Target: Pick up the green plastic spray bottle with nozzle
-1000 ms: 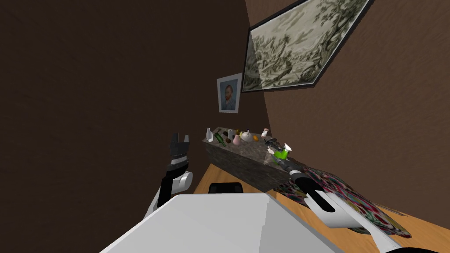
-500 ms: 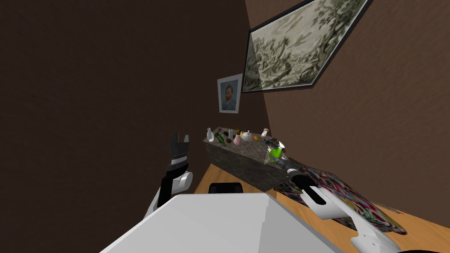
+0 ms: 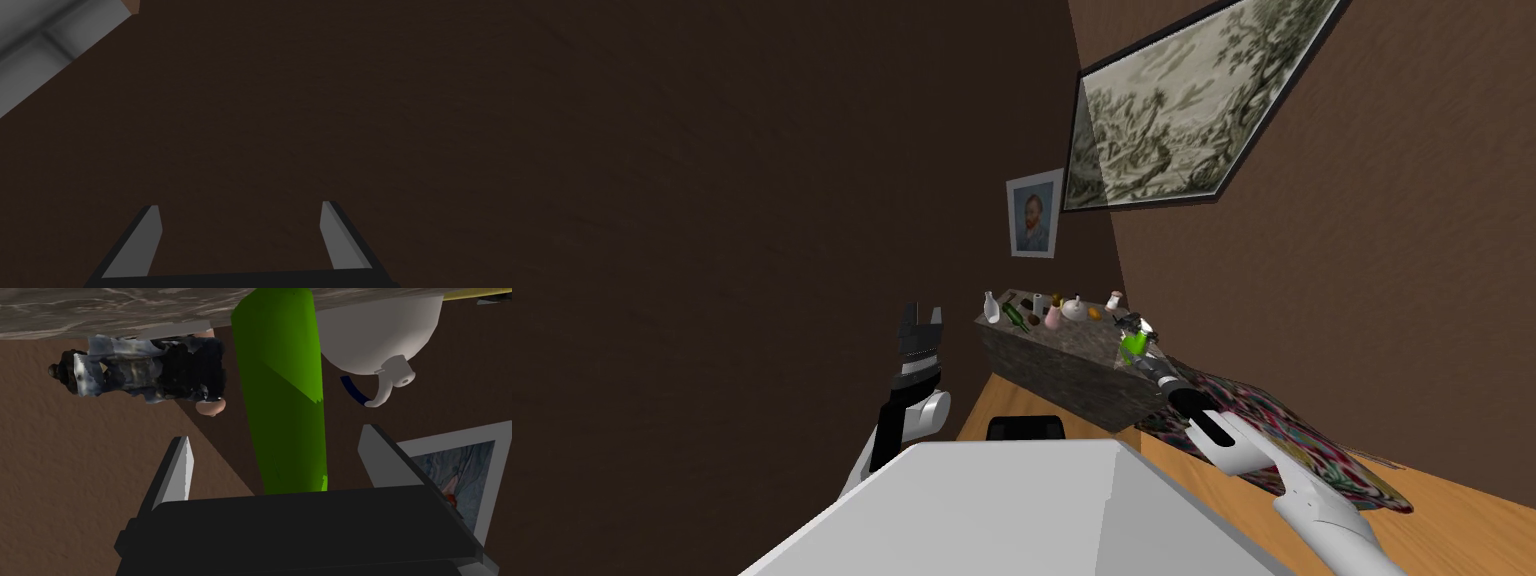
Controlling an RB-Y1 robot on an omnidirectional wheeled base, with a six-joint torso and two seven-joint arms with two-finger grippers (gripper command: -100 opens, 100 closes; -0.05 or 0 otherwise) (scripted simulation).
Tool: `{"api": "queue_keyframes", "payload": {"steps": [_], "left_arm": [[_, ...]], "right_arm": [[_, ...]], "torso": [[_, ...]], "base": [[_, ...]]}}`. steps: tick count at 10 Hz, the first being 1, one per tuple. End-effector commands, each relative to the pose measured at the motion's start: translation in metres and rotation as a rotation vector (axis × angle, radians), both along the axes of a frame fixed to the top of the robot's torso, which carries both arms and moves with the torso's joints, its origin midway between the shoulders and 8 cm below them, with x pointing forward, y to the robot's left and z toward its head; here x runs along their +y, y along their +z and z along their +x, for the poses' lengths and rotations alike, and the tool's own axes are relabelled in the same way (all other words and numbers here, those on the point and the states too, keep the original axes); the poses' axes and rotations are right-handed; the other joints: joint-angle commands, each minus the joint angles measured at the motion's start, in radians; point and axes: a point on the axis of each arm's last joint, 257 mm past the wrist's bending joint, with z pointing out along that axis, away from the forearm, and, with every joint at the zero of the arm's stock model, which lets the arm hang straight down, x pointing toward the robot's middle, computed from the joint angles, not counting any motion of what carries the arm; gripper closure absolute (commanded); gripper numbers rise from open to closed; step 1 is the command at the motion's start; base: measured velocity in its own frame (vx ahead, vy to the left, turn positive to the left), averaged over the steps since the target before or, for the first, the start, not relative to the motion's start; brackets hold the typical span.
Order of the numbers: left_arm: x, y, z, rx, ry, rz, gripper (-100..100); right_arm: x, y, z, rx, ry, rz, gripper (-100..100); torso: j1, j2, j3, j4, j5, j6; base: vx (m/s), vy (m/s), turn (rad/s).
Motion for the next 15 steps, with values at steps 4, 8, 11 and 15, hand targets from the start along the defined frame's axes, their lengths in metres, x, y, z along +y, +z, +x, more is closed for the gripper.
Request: {"api": "queue_keyframes", "payload": {"steps": [4,8,11,15], "left_arm": [[0.0,0.0,0.0,0.0,0.0,0.0,0],[0.0,0.0,0.0,0.0,0.0,0.0,0],[0.0,0.0,0.0,0.0,0.0,0.0,0],[0.0,0.0,0.0,0.0,0.0,0.0,0]], "right_arm": [[-0.022,-0.014,0.009,0.017,-0.014,0.006,-100],[-0.021,-0.004,0.042,-0.012,0.046,0.002,-100],[-0.027,-0.008,0.048,0.011,0.079,-0.01,-100],[-0.044,-0.008,0.057,0.003,0.053,-0.005,-100]], "torso": [[-0.002,0.001,0.0,0.0,0.0,0.0],[0.0,0.0,0.0,0.0,0.0,0.0],[-0.005,-0.001,0.0,0.0,-0.001,0.0],[-0.003,-0.001,-0.001,0.0,0.0,0.0]], "base": [[-0.008,0.038,-0.018],[-0.01,0.054,-0.046],[-0.004,0.017,-0.046],[-0.006,0.041,-0.013]]}}
